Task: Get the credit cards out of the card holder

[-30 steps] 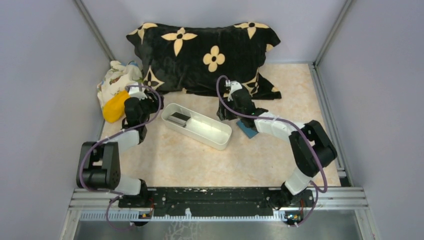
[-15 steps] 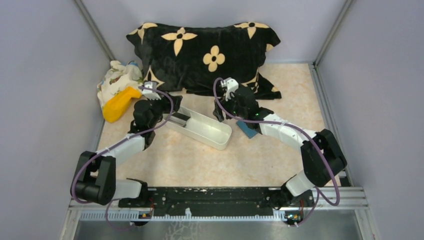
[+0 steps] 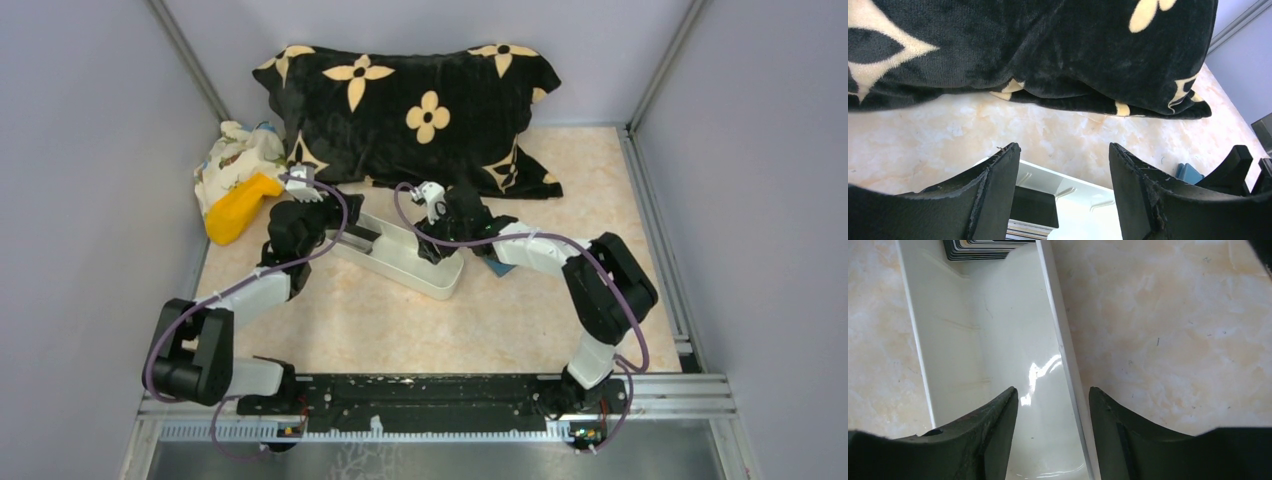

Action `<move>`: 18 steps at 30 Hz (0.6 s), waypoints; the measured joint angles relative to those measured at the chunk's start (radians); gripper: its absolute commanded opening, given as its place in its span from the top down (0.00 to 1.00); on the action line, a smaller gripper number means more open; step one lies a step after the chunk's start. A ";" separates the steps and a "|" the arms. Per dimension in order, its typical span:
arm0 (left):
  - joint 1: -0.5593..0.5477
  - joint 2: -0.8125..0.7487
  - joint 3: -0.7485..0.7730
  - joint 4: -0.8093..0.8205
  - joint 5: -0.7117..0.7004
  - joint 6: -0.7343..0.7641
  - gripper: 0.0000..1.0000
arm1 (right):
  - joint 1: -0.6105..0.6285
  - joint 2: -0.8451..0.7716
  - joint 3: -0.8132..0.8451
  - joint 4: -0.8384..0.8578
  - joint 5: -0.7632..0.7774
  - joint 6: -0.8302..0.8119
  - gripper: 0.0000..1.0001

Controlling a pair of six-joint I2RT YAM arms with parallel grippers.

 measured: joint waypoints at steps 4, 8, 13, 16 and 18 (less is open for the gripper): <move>0.000 0.004 -0.001 0.000 -0.006 0.004 0.28 | 0.000 0.033 0.020 -0.019 0.005 -0.012 0.66; 0.000 0.009 -0.001 0.001 -0.007 0.005 0.28 | 0.000 0.050 0.051 -0.027 0.023 -0.014 0.82; 0.000 0.015 -0.001 0.001 -0.007 0.006 0.28 | 0.000 0.053 0.082 -0.025 0.029 -0.011 0.94; 0.000 0.015 -0.001 0.001 -0.007 0.006 0.28 | 0.000 0.069 0.108 -0.029 0.026 -0.009 1.00; 0.000 0.015 -0.001 0.001 -0.007 0.007 0.28 | 0.000 0.083 0.122 -0.031 0.015 -0.006 1.00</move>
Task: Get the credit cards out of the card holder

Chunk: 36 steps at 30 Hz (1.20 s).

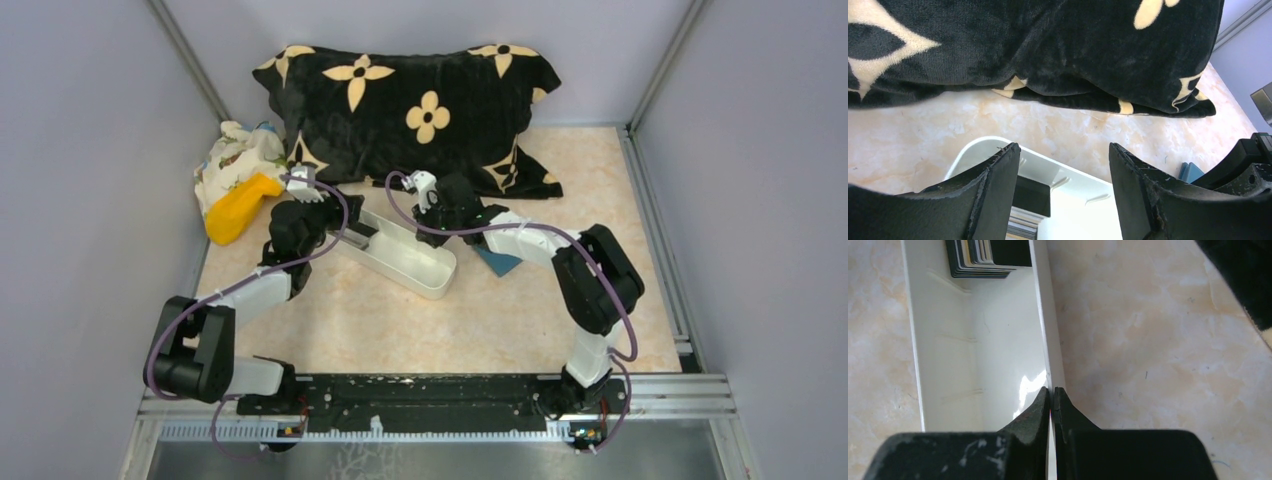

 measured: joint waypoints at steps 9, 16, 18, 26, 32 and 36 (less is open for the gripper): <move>0.000 0.000 -0.004 0.009 0.010 -0.002 0.28 | 0.015 0.080 0.091 0.002 -0.021 0.022 1.00; -0.002 0.000 -0.024 0.034 0.036 -0.013 0.28 | 0.046 0.147 0.172 0.015 -0.010 0.031 1.00; -0.005 0.000 -0.027 0.038 0.041 -0.013 0.28 | 0.049 0.170 0.201 0.014 -0.004 0.031 1.00; -0.009 0.002 -0.027 0.061 0.058 -0.017 0.28 | 0.050 0.235 0.304 0.007 -0.001 0.024 1.00; -0.009 0.005 -0.028 0.064 0.055 -0.018 0.28 | 0.061 0.235 0.303 0.005 -0.014 0.026 1.00; -0.009 0.000 -0.035 0.063 0.032 -0.007 0.27 | 0.091 0.234 0.275 0.029 -0.010 0.033 1.00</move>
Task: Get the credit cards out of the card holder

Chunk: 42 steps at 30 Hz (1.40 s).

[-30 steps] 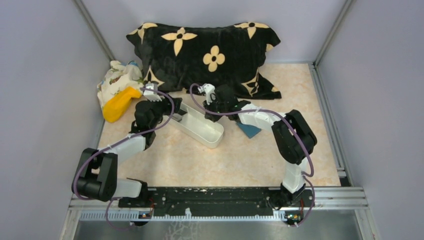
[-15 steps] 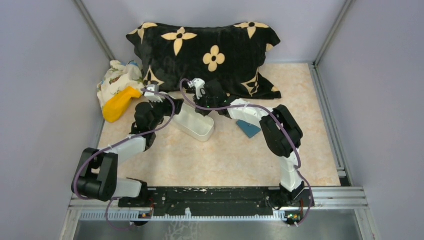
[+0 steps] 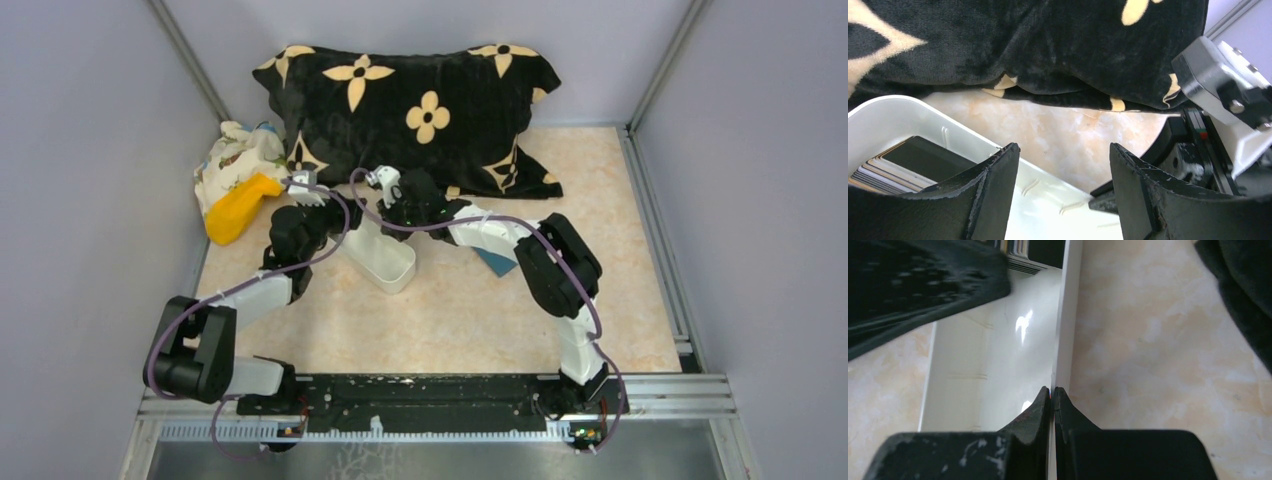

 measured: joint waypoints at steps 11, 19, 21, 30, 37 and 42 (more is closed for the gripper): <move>0.000 -0.001 -0.002 0.000 -0.033 0.020 0.28 | 0.093 -0.032 -0.033 0.014 0.002 0.000 1.00; 0.000 -0.001 -0.002 0.000 -0.060 0.029 0.28 | 0.124 -0.043 -0.034 0.015 -0.001 0.007 1.00; 0.000 -0.001 -0.002 -0.001 -0.067 0.030 0.28 | 0.125 -0.043 -0.034 0.015 0.021 0.029 1.00; 0.000 -0.001 -0.002 0.000 -0.071 0.030 0.27 | 0.125 -0.033 -0.031 0.020 0.164 0.180 1.00; 0.000 -0.004 -0.013 0.000 -0.071 0.030 0.27 | 0.127 -0.032 -0.033 0.052 0.291 0.314 1.00; 0.000 -0.008 -0.015 0.000 -0.071 0.030 0.27 | 0.129 -0.032 -0.046 0.067 0.349 0.370 1.00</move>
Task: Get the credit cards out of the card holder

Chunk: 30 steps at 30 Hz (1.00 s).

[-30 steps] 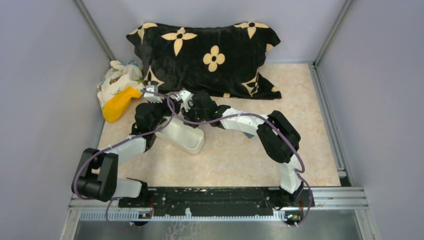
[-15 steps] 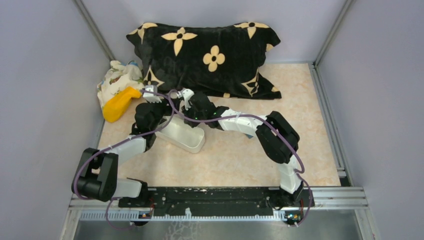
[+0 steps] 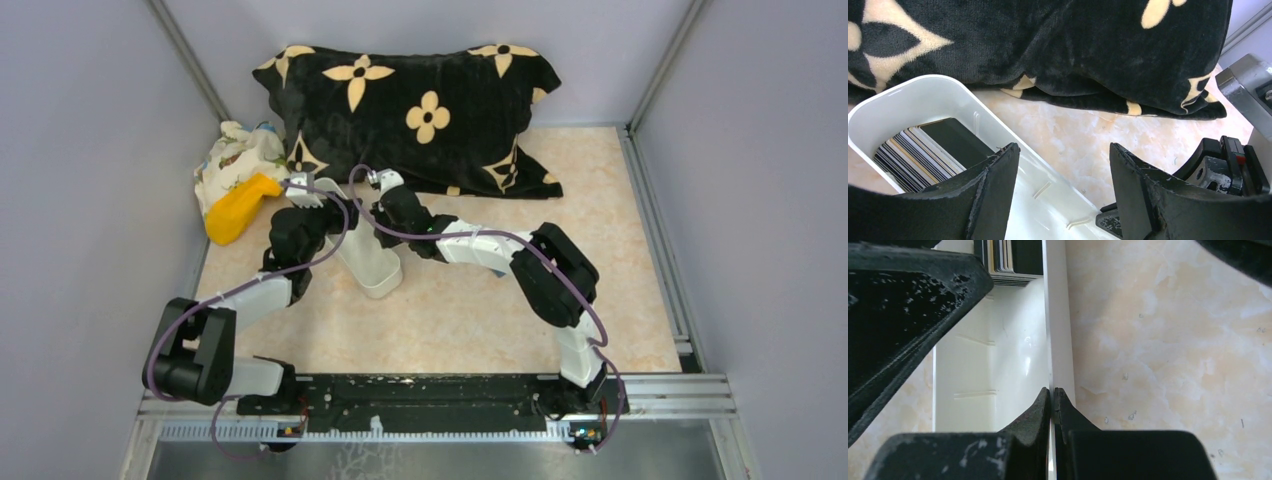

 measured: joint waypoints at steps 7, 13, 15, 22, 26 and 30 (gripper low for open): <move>0.000 -0.008 -0.006 0.000 -0.010 0.000 0.27 | 0.027 0.000 -0.006 -0.002 0.013 0.025 0.81; 0.000 -0.022 -0.011 0.001 -0.035 0.000 0.27 | 0.037 0.000 -0.006 0.012 0.003 0.025 0.63; 0.000 -0.023 -0.011 0.000 -0.041 0.000 0.27 | 0.037 -0.001 -0.007 0.016 0.001 0.019 0.62; 0.000 -0.045 -0.020 -0.002 -0.080 -0.010 0.30 | 0.037 -0.013 -0.020 0.015 0.004 0.002 0.65; 0.000 -0.091 -0.037 -0.004 -0.135 -0.035 0.32 | 0.037 -0.012 -0.020 0.008 0.003 -0.010 0.77; 0.000 -0.129 -0.045 -0.005 -0.175 -0.042 0.32 | 0.037 -0.005 -0.020 0.006 -0.003 -0.009 0.92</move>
